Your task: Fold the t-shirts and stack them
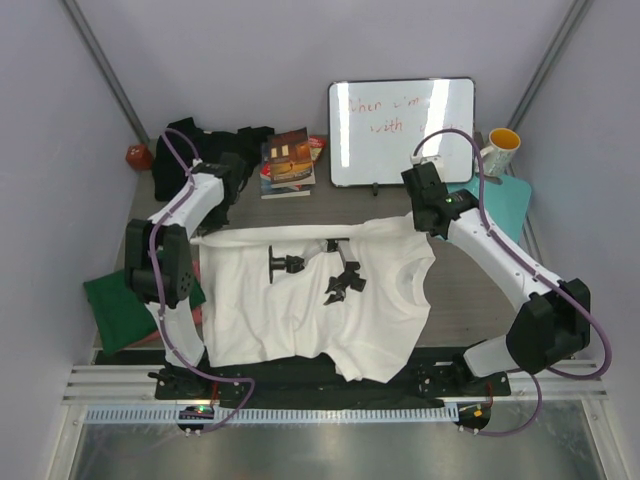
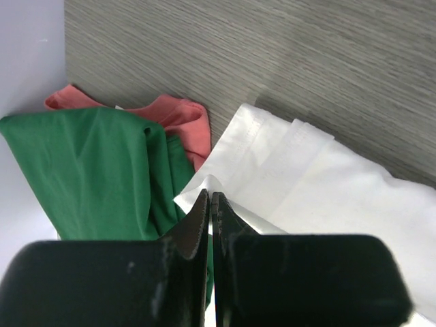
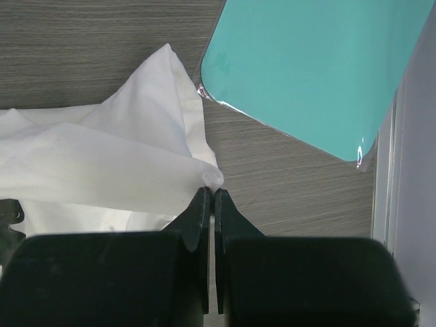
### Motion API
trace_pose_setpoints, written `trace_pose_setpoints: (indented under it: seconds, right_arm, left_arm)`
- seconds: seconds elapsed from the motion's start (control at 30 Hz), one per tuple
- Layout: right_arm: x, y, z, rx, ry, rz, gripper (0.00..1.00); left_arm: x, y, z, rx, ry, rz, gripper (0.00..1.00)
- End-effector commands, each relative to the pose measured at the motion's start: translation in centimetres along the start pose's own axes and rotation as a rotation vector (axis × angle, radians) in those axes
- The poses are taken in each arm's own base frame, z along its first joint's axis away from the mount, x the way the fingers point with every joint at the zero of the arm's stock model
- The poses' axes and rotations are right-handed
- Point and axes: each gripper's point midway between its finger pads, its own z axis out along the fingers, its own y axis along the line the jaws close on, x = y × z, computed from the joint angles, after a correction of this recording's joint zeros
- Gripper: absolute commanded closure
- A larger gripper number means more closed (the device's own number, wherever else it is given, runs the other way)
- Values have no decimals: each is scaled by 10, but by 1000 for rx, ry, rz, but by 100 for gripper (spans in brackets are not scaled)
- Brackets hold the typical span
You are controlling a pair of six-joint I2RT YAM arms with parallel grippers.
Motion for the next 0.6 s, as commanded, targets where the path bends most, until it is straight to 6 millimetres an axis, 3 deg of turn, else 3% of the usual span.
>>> trace_pose_setpoints:
  seconds: [0.0, 0.27, 0.57]
  right_arm:
    - [-2, -7, -5, 20, -25, 14, 99]
    - [28, -4, 6, 26, 90, -53, 99]
    - [48, 7, 22, 23, 197, -84, 99]
  left_arm:
    - [-2, 4, 1, 0, -22, 5, 100]
    - [16, -7, 21, -31, 72, 84, 100]
    - [30, -16, 43, -82, 155, 147, 100]
